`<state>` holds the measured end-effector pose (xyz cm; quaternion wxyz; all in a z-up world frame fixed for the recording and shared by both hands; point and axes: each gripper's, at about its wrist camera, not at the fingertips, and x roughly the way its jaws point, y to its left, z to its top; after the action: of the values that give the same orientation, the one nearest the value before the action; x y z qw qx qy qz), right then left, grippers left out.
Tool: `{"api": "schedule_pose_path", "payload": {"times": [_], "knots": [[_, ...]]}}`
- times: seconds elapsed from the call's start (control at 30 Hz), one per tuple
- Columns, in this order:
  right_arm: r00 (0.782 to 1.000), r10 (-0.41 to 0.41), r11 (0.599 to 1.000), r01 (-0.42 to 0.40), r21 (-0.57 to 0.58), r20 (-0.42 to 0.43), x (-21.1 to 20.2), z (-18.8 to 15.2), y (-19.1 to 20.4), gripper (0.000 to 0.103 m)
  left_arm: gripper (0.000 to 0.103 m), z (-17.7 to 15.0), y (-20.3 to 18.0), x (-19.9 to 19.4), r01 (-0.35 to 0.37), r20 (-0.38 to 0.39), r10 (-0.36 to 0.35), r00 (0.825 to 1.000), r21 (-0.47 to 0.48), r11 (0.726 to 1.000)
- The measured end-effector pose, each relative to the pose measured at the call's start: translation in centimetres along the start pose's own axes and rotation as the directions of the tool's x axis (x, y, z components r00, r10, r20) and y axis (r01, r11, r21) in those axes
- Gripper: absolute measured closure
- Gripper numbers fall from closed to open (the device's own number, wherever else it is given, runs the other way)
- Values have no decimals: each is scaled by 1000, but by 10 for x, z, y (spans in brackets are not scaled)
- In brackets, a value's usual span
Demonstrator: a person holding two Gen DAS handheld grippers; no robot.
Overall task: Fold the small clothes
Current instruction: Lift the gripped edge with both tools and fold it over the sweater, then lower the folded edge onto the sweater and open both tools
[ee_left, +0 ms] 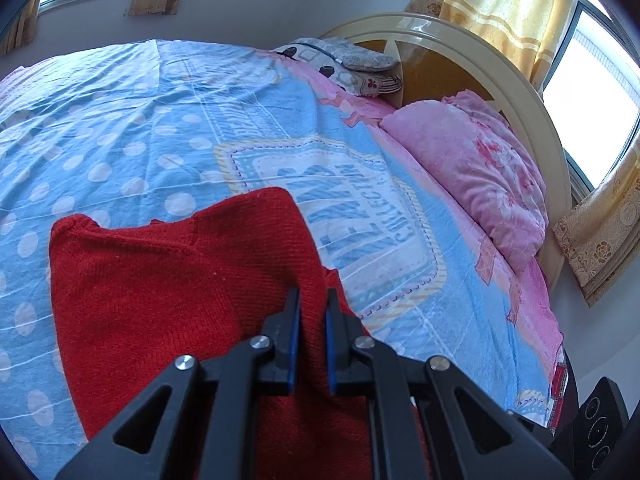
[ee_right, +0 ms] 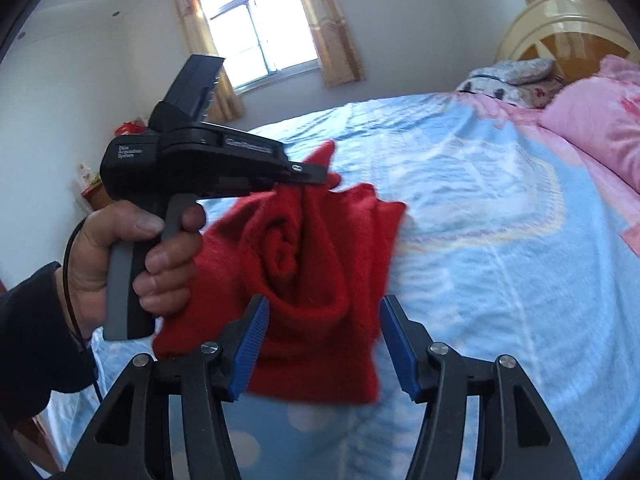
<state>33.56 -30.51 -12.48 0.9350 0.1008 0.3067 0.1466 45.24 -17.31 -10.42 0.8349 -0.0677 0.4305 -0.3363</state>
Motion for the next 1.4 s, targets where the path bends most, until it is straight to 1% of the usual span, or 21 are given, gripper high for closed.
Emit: {"api": "schedule_pose_path", "payload": {"times": [0.13,0.2,0.3,0.4,0.47,0.53,0.6,0.67,0.73,0.77,0.8,0.83,0.87,0.9,0.97,1.0,1.07,1.17,1.23,1.3,1.4], "knots": [[995,11,999,-6,43,-99,32,0,-2,47,92,0,1,-1,2,3,-2,1000,-2,1000],[995,19,999,-15,43,-98,31,-3,0,90,92,0,1,-3,3,8,-3,1000,0,1000],[998,19,1000,-20,-17,-52,10,-3,12,94,92,0,-4,-6,21,19,-21,1000,7,1000],[1000,-7,997,6,-71,-20,-10,-6,22,94,93,0,-17,-8,55,22,-56,998,31,998],[999,-27,998,25,-60,-29,-16,-11,20,94,94,0,-32,-9,55,24,-57,998,77,996],[996,-49,998,47,-34,-69,-13,-15,12,94,94,-1,-42,-2,37,14,-38,999,114,993],[992,-63,998,64,5,-106,-6,-19,0,94,93,-5,-45,12,-10,-8,11,1000,138,990],[988,-33,997,43,66,-149,1,-23,-13,94,83,-10,-40,24,-73,-29,77,997,134,988],[990,-15,997,26,79,-139,0,-24,-18,94,77,-13,-37,20,-66,-16,68,998,112,991],[991,-13,997,23,78,-135,-2,-24,-18,93,67,-14,-37,13,-73,1,74,997,113,991],[992,-1,997,12,80,-129,-2,-24,-19,90,60,-16,-38,6,-76,17,75,997,120,990],[992,0,997,9,77,-123,-3,-24,-19,86,47,-17,-40,-3,-79,38,74,996,129,988],[993,-13,997,21,72,-115,-3,-25,-20,77,39,-20,-41,-16,-88,73,78,994,142,986],[994,-29,997,36,65,-107,-4,-24,-21,72,38,-22,-42,-26,-100,99,85,991,153,983],[995,-64,996,69,57,-77,-8,-22,-22,69,32,-31,-40,-49,-116,151,90,984,180,977],[995,-79,995,83,63,-56,-12,-21,-25,67,29,-37,-37,-58,-155,174,123,977,189,970],[995,-92,992,94,82,-26,-17,-19,-28,66,28,-51,-25,-63,-286,202,247,948,195,938],[990,-130,989,125,77,51,-29,-10,-23,66,28,-71,-4,-64,-371,199,336,920,177,911],[988,-112,993,109,41,102,-35,4,-14,66,28,-85,11,-67,-351,181,324,929,146,925],[990,-55,998,53,14,134,-37,18,-5,66,28,-96,20,-64,-345,153,325,933,125,930],[996,12,1000,-12,2,84,-18,38,4,66,28,-103,28,-60,-324,156,309,938,82,942]]}}
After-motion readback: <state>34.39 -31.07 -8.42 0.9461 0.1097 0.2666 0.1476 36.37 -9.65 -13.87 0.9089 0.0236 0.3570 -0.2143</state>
